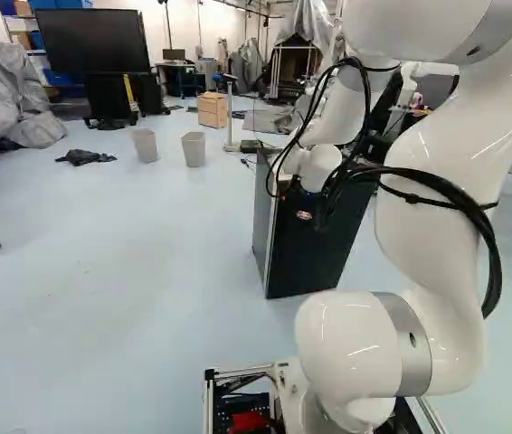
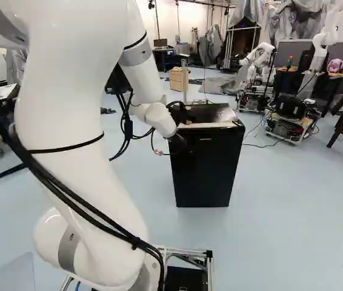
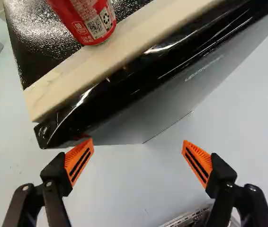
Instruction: Grab a drink from the fridge
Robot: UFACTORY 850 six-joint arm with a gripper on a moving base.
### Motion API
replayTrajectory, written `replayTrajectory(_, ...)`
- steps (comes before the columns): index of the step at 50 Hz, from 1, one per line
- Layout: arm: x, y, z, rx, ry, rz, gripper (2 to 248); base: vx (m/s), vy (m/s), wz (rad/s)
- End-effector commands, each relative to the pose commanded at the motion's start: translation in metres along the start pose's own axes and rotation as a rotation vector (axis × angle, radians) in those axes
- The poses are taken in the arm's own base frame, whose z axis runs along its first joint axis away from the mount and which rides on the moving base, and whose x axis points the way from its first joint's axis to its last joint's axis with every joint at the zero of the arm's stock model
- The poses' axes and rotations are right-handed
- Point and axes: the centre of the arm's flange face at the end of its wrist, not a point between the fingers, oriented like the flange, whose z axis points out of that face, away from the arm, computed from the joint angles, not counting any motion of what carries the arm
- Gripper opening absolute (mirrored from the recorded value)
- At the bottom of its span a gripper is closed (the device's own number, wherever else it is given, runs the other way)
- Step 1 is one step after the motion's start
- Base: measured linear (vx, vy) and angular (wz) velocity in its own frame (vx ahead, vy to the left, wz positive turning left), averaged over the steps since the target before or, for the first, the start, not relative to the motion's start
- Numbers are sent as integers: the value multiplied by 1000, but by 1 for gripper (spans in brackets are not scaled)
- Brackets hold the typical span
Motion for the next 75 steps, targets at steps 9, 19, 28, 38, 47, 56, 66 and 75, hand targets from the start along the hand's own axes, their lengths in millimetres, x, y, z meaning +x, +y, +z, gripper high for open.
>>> replayTrajectory(9,-11,7,-10,-5,-5,3,247,0,0,0)
replayTrajectory(19,-22,15,-22,-9,15,7,247,0,0,0)
replayTrajectory(28,-30,22,-32,-9,70,7,247,0,0,0)
replayTrajectory(38,-39,27,-46,-4,151,4,247,0,0,0)
replayTrajectory(47,-42,22,-54,16,237,-16,247,0,0,0)
replayTrajectory(56,-41,10,-59,47,326,-47,247,0,0,0)
replayTrajectory(66,-36,2,-64,76,427,-71,247,0,0,0)
replayTrajectory(75,-29,-1,-68,97,520,-91,247,0,0,0)
